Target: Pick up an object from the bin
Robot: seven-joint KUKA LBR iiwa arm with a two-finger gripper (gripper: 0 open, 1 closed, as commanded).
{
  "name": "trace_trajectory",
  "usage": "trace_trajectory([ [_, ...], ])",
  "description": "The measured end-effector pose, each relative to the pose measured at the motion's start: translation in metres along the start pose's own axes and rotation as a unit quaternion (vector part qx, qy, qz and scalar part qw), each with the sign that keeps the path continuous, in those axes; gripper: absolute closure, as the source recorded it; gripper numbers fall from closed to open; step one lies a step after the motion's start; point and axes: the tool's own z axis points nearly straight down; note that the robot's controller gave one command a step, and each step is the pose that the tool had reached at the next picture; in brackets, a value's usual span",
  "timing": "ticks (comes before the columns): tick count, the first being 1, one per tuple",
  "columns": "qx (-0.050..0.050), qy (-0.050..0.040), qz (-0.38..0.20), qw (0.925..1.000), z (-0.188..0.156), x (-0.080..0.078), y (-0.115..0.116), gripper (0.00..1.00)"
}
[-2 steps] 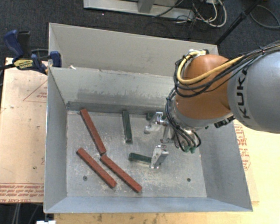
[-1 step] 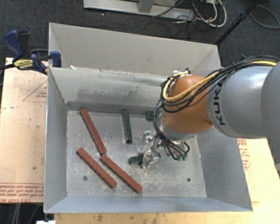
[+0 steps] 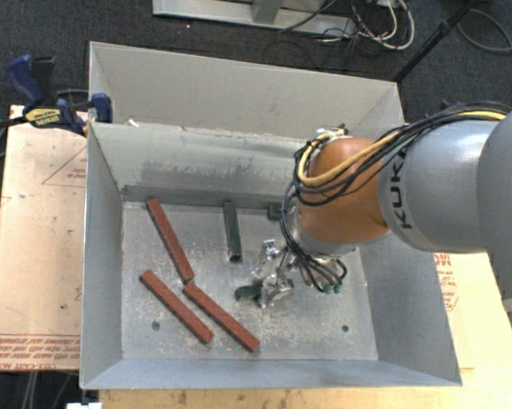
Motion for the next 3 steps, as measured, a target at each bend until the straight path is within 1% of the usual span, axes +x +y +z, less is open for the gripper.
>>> trace_trajectory([
  [1, -0.001, 0.0077, -0.006, 1.0, -0.028, -0.004, 0.0, 1.0],
  [2, 0.0, 0.0063, 0.005, 1.0, -0.134, -0.01, -0.001, 1.0],
  [3, 0.0, 0.0063, 0.005, 1.0, -0.134, -0.01, -0.001, 1.0],
])
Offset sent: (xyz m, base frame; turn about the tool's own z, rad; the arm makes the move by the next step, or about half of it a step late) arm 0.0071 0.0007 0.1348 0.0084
